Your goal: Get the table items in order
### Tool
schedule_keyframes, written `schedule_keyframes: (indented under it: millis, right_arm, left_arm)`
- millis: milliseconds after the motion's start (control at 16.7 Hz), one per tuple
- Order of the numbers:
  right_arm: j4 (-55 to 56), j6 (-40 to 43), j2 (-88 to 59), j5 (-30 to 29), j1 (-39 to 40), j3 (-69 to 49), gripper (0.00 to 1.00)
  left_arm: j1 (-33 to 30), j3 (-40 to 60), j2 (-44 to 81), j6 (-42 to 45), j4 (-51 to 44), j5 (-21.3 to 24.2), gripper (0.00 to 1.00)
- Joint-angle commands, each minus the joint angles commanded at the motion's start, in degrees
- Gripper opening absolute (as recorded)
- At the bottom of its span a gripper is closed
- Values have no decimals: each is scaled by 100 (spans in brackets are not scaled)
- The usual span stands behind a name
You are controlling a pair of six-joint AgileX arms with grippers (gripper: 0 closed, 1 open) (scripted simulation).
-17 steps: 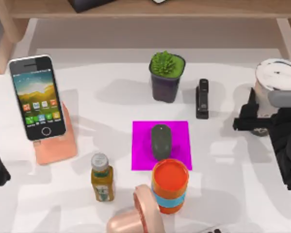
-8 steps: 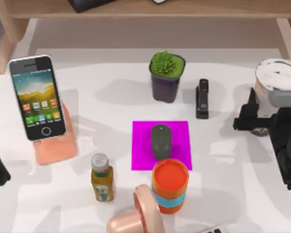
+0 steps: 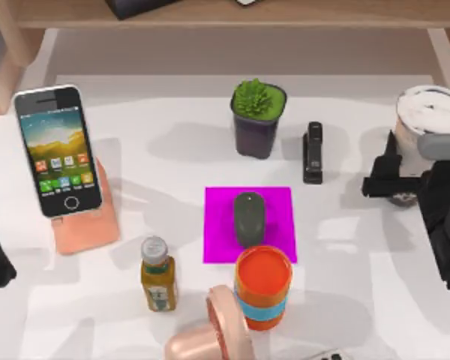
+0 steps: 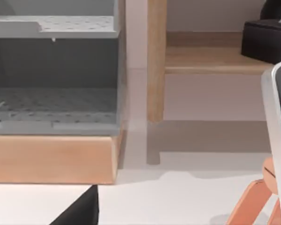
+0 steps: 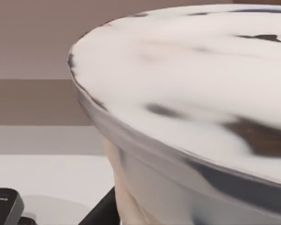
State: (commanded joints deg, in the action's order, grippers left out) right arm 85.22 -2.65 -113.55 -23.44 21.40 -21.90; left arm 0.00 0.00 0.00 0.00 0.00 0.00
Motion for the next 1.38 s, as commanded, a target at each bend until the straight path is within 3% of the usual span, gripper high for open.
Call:
schedule_keyframes:
  millis: [360,660,1380]
  right_arm:
    - [5,-8,76,-4,0,-66,0]
    - [-358,-5,505,-26,24,-1005,0]
    - [-3892,22,299,75,-40,-4739,0]
  left_arm:
    - [0,0,0,0,0,0,100]
    - [0,0,0,0,0,0,100]
    - [0,0,0,0,0,0,100]
